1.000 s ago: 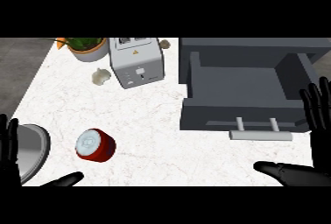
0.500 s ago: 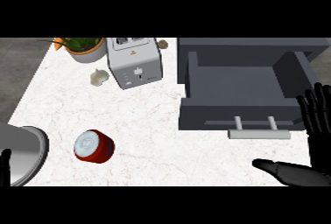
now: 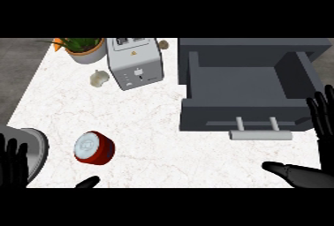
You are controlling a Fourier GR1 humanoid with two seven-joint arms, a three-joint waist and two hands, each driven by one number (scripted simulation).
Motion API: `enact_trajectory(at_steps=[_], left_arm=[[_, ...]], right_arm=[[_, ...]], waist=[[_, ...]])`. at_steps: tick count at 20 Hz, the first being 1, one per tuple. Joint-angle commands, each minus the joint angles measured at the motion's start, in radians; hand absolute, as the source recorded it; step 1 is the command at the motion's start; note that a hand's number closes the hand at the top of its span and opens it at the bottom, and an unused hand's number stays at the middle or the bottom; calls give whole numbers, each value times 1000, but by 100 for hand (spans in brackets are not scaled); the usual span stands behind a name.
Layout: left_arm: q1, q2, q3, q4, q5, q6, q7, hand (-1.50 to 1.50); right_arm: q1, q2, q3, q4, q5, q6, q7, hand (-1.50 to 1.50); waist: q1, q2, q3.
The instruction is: Pick up the can, place it into the drawer and close the drawer
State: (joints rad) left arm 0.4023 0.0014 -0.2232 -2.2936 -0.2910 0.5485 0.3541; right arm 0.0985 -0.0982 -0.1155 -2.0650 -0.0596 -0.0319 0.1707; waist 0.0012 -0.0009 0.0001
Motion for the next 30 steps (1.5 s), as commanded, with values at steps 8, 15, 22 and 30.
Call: enact_trajectory(at_steps=[8,15,22,30], left_arm=[[-92,10,33,287,120,74,-154,-150],[-13,-1,-76,495,205,225,-412,-150],[-38,-1,15,624,343,199,-534,-150],[-119,20,113,816,493,112,-685,-150]], right_arm=[[10,-47,-96,-17,-63,61,-2,-150],[62,-39,-118,-63,-104,91,15,-150],[141,1,-87,-151,-59,96,16,-150],[119,-3,-130,-178,-94,112,62,-150]], waist=[[-2,0,0],[-2,-1,-1],[-4,-1,-1],[-3,0,0]])
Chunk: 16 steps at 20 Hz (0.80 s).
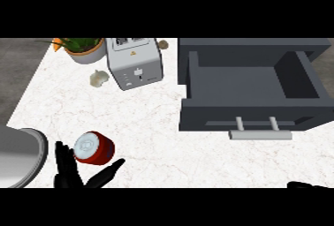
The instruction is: Pick up the can, place it into the drawer and close the drawer
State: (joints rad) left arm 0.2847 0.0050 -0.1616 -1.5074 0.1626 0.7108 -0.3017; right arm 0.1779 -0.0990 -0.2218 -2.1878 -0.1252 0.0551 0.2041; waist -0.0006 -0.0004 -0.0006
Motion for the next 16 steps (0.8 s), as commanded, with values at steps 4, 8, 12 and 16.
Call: enact_trajectory(at_steps=[4,8,12,16], left_arm=[[-13,-5,80,156,118,-113,-153,-150],[-142,-5,154,293,130,-112,-161,-150],[-189,-5,225,459,211,-182,-290,-150],[-257,28,242,485,202,-193,-234,-150]], right_arm=[[43,31,-6,-8,21,27,-42,-150],[-17,-12,-43,-51,-11,20,78,-150],[-14,-18,-74,-57,-43,42,76,-150],[39,30,-52,-65,-25,68,38,-150]], waist=[[0,0,0],[-1,0,0],[-2,0,0],[-3,0,0]])
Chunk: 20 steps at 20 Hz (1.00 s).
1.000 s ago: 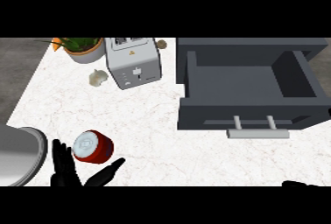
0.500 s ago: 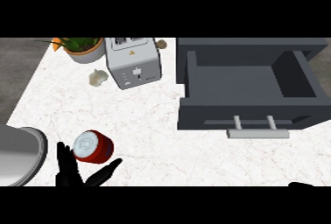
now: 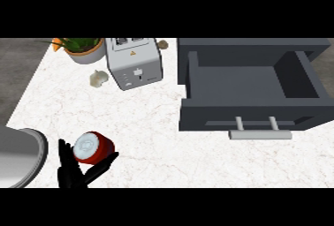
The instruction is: Pick up the can, place it into the drawer and close the drawer
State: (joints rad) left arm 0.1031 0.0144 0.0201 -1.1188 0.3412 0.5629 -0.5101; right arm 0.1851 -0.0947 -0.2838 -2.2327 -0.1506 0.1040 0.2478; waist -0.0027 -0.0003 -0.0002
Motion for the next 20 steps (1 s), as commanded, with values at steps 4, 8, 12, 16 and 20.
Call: enact_trajectory(at_steps=[4,8,12,16,20], left_arm=[[-48,2,38,64,-6,-41,-45,-150],[-71,48,38,99,4,-153,-37,-150],[-158,52,28,171,-17,-169,-4,-150],[-203,-13,37,284,16,-198,-142,150],[-320,27,94,382,18,-278,-151,150]], right_arm=[[16,8,-22,-11,3,36,-17,-150],[-74,9,6,26,43,-9,22,-150],[-89,18,16,34,62,-23,33,-150],[-70,-26,-55,-26,-26,10,84,-150],[-48,31,20,-78,62,-21,73,-150]], waist=[[0,0,0],[3,0,0],[2,0,0],[-3,0,0],[-4,1,0]])
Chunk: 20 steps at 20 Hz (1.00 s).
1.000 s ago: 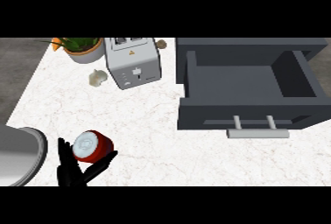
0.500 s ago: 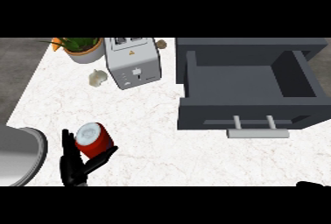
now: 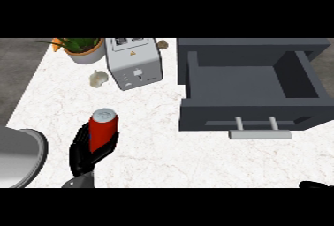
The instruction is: Pick up the can, place it into the drawer and close the drawer
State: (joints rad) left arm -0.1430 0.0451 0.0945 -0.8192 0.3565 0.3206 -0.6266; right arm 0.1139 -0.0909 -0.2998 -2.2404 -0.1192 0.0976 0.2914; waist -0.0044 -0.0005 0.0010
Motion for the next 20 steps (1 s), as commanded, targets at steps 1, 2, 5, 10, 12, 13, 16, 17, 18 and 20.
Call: enact_trajectory(at_steps=[1,2,5,10,12,13,16,17,18,20], left_arm=[[-92,4,38,128,8,-59,-60,150],[-54,25,13,10,5,-51,19,150],[-107,44,22,69,-8,-76,-13,150],[-252,28,-83,162,-76,-182,43,150],[-336,54,-70,237,-61,-274,64,150],[-352,59,-55,270,-60,-298,29,150],[-437,34,-48,290,-66,-288,46,150],[-419,17,-57,278,-83,-259,29,150],[-462,33,-59,254,-74,-276,96,150],[-508,5,-71,247,-91,-228,141,150]], right_arm=[[0,-5,-15,25,-9,22,-25,-150],[17,40,39,10,56,-2,-48,-150],[41,28,10,-59,23,-2,-3,-150],[-5,-36,-44,7,-33,33,-4,-150],[-16,18,35,-9,53,-8,-12,-150],[1,0,-8,17,-3,27,-44,-150],[-46,-4,9,42,46,-8,-13,-150],[-50,-36,-44,-18,-10,-10,47,-150],[-41,-26,-14,-18,20,-3,26,-150],[-1,-6,-9,7,27,13,-11,-150]], waist=[[-1,1,-1],[2,0,-1],[-3,0,-1],[-22,3,-2],[-24,8,-3],[-20,6,-2],[-10,4,-2],[-8,2,-2],[-8,1,-1],[-8,1,-1]])
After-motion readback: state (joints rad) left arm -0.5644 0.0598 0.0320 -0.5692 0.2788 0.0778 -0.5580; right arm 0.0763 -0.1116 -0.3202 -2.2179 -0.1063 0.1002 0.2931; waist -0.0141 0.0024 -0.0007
